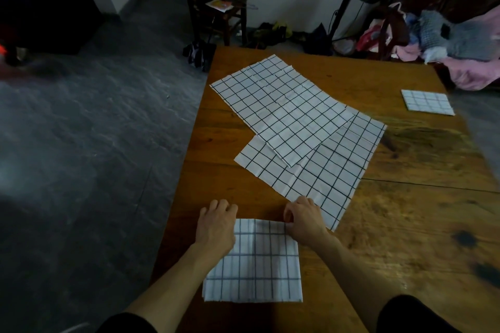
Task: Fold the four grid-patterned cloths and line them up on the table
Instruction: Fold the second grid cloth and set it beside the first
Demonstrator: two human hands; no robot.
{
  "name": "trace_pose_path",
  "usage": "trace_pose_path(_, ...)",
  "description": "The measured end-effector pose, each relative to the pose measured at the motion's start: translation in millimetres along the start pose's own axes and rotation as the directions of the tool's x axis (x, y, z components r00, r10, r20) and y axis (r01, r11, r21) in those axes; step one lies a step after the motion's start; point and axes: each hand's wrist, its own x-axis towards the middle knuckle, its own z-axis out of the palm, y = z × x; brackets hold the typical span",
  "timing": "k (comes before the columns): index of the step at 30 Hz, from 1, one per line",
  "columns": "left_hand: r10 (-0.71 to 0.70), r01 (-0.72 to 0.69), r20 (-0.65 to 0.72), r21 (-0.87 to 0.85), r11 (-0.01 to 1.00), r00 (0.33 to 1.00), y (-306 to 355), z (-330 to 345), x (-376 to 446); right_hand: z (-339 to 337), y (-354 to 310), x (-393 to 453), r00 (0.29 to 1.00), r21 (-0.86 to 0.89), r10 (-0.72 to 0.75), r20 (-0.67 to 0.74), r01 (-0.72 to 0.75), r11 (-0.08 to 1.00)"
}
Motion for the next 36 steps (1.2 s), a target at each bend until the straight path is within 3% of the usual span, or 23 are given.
trace_pose_path(7, 0.175, -0.183, -0.054, -0.244, 0.952, 0.983, 5, -14, 10, -14, -13, -8, 0.99, 0.349, -0.103, 0.098, 0.063, 0.935)
trace_pose_path(12, 0.259, -0.256, -0.013, -0.199, 0.946, 0.966, 4, -36, 19, -40, -29, -13, 0.975, 0.495, -0.221, -0.01, 0.197, 0.846)
trace_pose_path(15, 0.222, -0.209, -0.012, -0.391, 0.897, 0.975, -3, -43, 19, -53, -35, -17, 0.975, 0.589, -0.162, -0.149, 0.219, 0.778)
trace_pose_path(17, 0.163, -0.14, -0.01, -0.569, 0.81, 0.987, -12, -41, 17, -55, -34, -19, 0.983, 0.63, -0.12, -0.139, 0.182, 0.755)
trace_pose_path(22, 0.131, -0.024, 0.066, -0.804, 0.594, 0.989, -28, -33, 4, -30, -8, -26, 1.0, 0.419, 0.002, 0.026, -0.013, 0.908)
trace_pose_path(25, 0.11, 0.041, 0.119, -0.839, 0.543, 0.987, -29, -26, 0, -20, 3, -38, 0.997, 0.463, 0.077, 0.029, -0.082, 0.883)
trace_pose_path(30, 0.081, 0.094, 0.167, -0.826, 0.556, 0.983, -19, -10, -6, -30, -6, -49, 0.989, 0.467, 0.075, -0.128, -0.007, 0.884)
trace_pose_path(36, -0.102, 0.105, 0.051, -0.759, 0.643, 0.994, -10, -2, -9, -48, -15, -56, 0.975, 0.416, 0.01, -0.222, 0.085, 0.905)
